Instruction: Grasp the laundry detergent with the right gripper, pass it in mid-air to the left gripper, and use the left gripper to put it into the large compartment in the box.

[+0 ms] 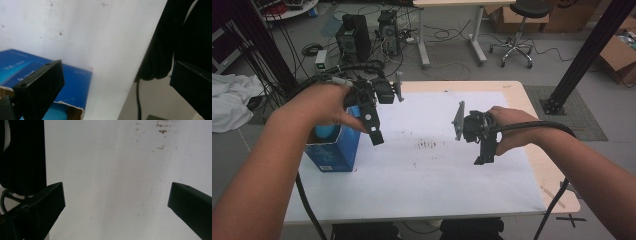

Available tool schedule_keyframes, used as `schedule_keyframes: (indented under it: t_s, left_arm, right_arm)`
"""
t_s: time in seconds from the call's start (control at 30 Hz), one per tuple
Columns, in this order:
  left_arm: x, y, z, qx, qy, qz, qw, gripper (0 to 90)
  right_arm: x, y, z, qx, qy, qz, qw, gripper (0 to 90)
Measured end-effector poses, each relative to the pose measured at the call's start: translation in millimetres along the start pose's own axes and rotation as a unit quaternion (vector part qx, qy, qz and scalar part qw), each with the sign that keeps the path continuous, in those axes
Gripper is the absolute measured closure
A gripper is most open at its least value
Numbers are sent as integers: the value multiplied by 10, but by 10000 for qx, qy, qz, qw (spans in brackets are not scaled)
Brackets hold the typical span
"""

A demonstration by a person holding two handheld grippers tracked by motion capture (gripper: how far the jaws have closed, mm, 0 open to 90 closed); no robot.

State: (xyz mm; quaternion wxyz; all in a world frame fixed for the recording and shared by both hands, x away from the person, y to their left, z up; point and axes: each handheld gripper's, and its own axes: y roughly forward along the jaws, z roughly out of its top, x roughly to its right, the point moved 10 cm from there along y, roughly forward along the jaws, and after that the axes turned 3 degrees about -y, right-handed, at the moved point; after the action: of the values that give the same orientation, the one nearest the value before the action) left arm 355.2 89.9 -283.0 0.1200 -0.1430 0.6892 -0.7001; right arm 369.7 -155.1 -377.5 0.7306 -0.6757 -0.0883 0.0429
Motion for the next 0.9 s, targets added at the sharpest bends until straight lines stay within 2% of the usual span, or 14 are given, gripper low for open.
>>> schedule_keyframes:
  t_s: [0.03,0.17,0.33,0.4,0.5,0.9]
  left_arm:
    - [15,-8,5,-30,115,32,9999,1]
    - [37,-3,15,-80,370,114,9992,1]
    - [49,29,40,-125,561,105,9983,1]
    - [51,55,62,-66,651,87,9978,1]
    - [29,75,66,-116,715,107,9973,1]
    - [-13,86,128,-40,770,86,9970,1]
  right_arm:
    - [0,-6,-3,-11,11,10,10000,8]
    - [3,-34,-4,-24,23,-11,10000,9]
    - [2,-65,-25,-16,54,-38,10000,9]
    - [2,-62,-36,-12,70,-33,10000,9]
    - [-4,-43,-56,-39,92,-6,9999,9]
    - [16,-32,-92,-45,149,11,9999,9]
